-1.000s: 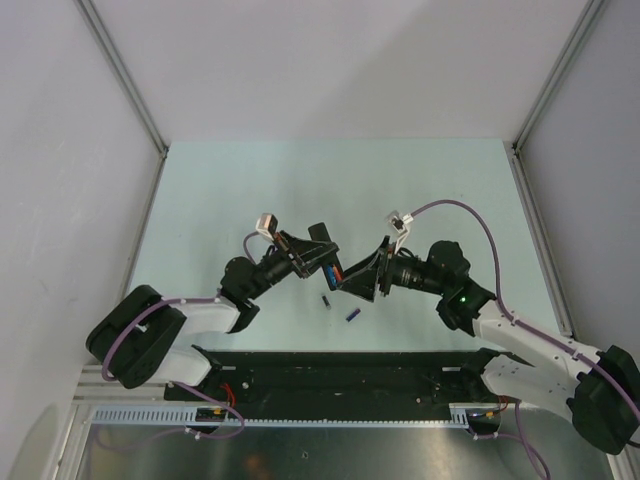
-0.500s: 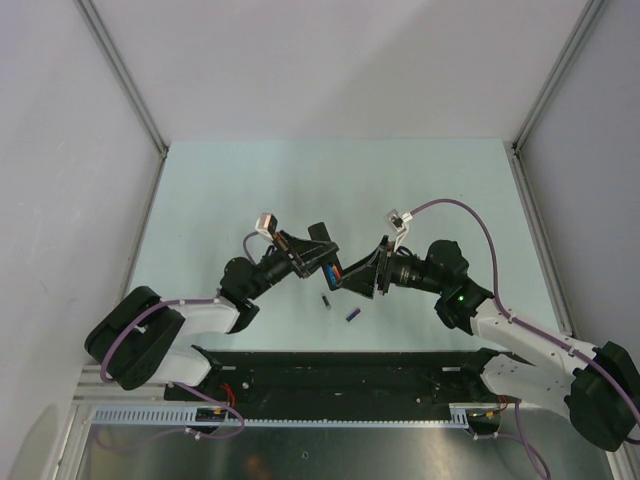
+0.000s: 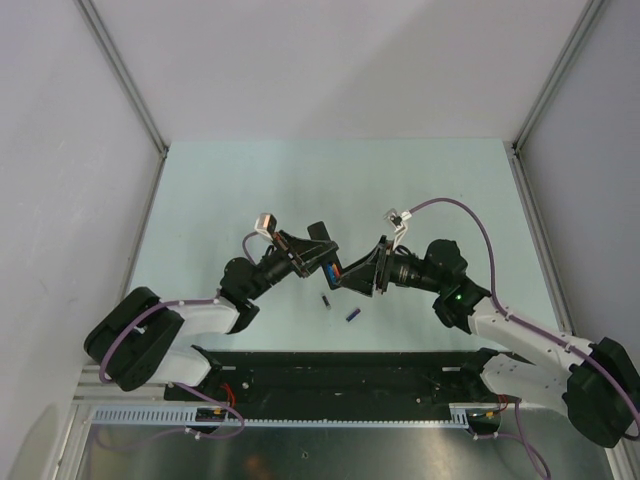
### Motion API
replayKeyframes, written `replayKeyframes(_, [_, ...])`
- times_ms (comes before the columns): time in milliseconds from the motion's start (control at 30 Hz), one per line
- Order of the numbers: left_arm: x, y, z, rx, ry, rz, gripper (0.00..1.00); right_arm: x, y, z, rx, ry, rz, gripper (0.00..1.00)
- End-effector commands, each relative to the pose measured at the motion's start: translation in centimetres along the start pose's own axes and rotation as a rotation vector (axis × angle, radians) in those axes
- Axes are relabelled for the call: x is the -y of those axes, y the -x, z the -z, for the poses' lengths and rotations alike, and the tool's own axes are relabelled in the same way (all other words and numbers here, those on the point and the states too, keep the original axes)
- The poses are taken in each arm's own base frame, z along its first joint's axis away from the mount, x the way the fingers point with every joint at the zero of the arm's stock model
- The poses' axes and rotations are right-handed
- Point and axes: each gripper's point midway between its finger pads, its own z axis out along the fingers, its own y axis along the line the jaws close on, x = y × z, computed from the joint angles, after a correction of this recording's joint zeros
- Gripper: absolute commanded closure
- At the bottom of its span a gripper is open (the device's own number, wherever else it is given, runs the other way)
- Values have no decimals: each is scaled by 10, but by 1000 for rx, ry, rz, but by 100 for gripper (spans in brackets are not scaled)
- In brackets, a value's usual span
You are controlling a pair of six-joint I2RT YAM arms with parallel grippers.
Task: Load the batteries into the remote control
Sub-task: Load the battery into the remote control.
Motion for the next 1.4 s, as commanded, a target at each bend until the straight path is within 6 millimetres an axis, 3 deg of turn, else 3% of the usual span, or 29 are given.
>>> replayKeyframes(0, [78, -24, 14, -74, -308, -91, 100, 5, 10, -2, 46, -15, 9, 45])
replayKeyframes(600, [88, -28, 16, -88, -337, -123, 100, 8, 9, -9, 36, -1, -92, 57])
replayKeyframes(1100, [90, -33, 20, -112, -345, -138, 100, 7, 22, -6, 69, 14, -176, 62])
replayKeyframes(1367, [88, -33, 21, -109, -341, -146, 100, 7, 16, -8, 47, 19, -194, 63])
